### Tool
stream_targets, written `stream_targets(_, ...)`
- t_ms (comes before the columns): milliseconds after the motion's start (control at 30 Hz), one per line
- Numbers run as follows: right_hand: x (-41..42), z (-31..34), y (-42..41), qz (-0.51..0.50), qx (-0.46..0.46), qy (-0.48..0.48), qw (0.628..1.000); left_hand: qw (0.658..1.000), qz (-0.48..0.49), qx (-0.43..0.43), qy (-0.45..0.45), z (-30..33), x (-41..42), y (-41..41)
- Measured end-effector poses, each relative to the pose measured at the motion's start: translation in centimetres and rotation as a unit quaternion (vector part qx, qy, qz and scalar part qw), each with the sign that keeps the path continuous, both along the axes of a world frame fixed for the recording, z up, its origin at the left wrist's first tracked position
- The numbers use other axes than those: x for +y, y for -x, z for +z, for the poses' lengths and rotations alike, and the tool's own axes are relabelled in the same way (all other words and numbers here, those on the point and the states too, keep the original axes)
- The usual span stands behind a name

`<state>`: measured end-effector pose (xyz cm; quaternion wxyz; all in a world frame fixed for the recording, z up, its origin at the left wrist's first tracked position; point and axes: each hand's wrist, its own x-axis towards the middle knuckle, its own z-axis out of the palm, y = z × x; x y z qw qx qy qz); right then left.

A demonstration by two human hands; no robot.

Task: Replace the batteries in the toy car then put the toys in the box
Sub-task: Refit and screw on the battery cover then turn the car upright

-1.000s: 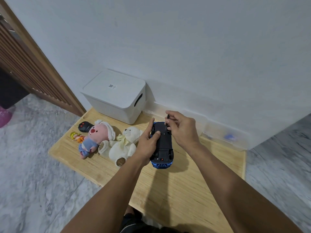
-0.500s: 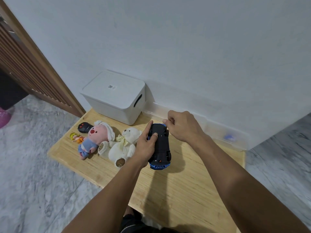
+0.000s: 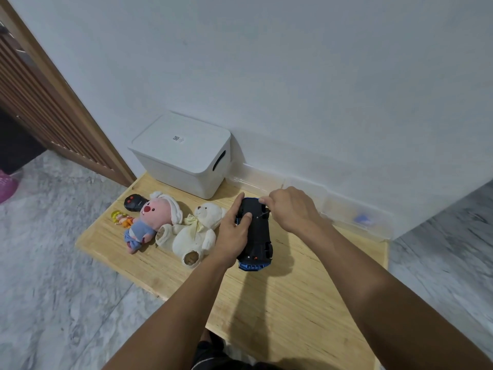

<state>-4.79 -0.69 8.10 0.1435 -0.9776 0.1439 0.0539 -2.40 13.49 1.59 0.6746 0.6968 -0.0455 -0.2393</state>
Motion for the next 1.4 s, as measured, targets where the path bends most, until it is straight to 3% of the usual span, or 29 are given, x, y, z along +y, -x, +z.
stream_targets(133, 0.4, -0.5, 0.8, 0.023, -0.009, -0.052, 0.998, 1.000, 0.004, -0.002, -0.005, 0.1, 0.1, -0.3)
stream_targets(300, 0.2, -0.3, 1.2, 0.038, 0.042, -0.138, 0.989, 1.000, 0.009, -0.016, -0.019, 0.3, 0.4, -0.8)
stream_targets(533, -0.1, -1.2, 0.8, 0.019, -0.064, -0.203, 0.977, 0.999, 0.003, -0.028, -0.024, 0.3, 0.5, -0.8)
stream_targets(867, 0.1, -1.6, 0.2, 0.016, -0.184, -0.221, 0.958, 0.999, 0.018, 0.045, 0.011, 0.9, 0.1, -0.5)
stream_targets(1067, 0.6, -1.7, 0.0, 0.008, -0.204, -0.247, 0.947, 0.992, 0.032, 0.115, 0.052, 1.1, 0.0, -0.4)
stream_targets(1267, 0.4, -2.5, 0.0, -0.014, -0.259, -0.269, 0.928, 0.988, 0.039, 0.132, 0.064, 1.0, 0.0, -0.5)
stream_targets(1400, 0.5, -2.7, -0.2, -0.053, -0.270, -0.334, 0.901, 0.988, 0.038, 0.136, 0.062, 0.9, 0.1, -0.5)
